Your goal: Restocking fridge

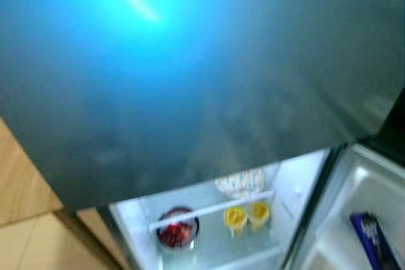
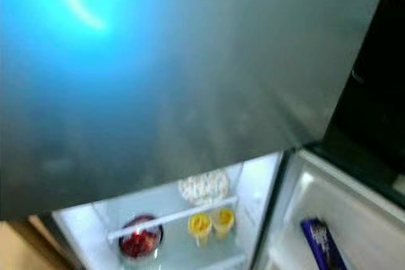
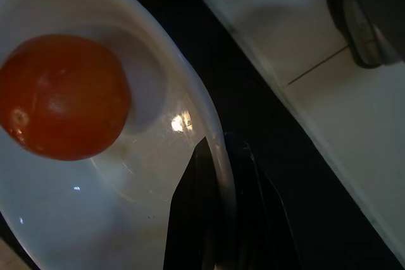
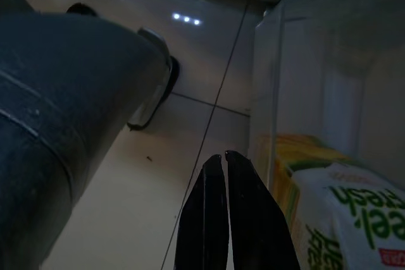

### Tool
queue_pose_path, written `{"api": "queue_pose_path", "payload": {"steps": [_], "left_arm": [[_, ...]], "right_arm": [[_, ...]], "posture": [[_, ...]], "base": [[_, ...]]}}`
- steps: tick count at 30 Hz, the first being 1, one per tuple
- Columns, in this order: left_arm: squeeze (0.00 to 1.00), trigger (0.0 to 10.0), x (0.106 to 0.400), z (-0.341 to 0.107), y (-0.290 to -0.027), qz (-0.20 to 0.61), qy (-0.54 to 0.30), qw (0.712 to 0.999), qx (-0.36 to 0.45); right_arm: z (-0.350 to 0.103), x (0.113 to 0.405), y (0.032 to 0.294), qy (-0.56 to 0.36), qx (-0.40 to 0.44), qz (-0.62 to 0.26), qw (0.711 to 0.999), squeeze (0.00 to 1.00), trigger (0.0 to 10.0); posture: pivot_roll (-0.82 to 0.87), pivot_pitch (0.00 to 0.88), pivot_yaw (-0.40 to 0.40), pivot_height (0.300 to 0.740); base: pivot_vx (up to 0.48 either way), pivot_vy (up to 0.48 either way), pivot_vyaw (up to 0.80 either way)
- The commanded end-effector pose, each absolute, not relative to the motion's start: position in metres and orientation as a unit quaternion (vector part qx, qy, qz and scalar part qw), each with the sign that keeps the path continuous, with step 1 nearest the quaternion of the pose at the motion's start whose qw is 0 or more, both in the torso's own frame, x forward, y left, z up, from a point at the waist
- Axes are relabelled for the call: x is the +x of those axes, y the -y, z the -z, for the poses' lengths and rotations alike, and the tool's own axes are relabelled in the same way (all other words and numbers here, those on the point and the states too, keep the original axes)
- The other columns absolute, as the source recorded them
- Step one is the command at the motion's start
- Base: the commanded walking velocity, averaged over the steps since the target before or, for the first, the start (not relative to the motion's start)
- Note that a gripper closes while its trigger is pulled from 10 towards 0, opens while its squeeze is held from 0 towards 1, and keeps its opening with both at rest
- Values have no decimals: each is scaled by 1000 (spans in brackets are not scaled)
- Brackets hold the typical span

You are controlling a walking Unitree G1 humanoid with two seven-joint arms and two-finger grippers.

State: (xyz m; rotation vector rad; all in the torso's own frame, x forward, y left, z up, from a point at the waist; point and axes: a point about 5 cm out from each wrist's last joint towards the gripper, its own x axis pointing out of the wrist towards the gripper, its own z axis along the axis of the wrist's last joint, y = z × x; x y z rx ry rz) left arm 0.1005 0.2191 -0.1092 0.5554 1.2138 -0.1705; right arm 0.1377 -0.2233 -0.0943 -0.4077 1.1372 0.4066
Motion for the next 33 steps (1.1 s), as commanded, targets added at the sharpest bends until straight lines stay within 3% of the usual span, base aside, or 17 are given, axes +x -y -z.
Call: {"api": "queue_pose_path", "payload": {"steps": [1, 13, 18, 24, 33], "left_arm": [[0, 10000, 100, 109, -222, 73, -563, 782, 257], [0, 10000, 105, 108, -217, 91, -552, 785, 264], [0, 10000, 124, 103, -215, 83, -526, 799, 278], [0, 10000, 139, 98, -214, 78, -504, 807, 297], [0, 10000, 132, 99, -222, 36, -521, 811, 264]], "right_arm": [[93, 145, 216, -515, -196, -210, 808, 0, 10000], [82, 170, 200, -463, -208, -278, 815, 0, 10000], [66, 196, 168, -403, -161, -388, 813, 0, 10000], [53, 209, 152, -371, -123, -458, 798, 0, 10000], [46, 221, 152, -352, -165, -466, 795, 0, 10000]], "posture": [[-69, 0, 37, 740], [-70, 0, 36, 740], [-71, 0, 38, 740], [-71, 0, 38, 740], [-65, 7, 38, 740]], "base": [[0, 0, 0], [0, 0, 0], [0, 0, 0], [0, 0, 0], [0, 0, 0]]}}
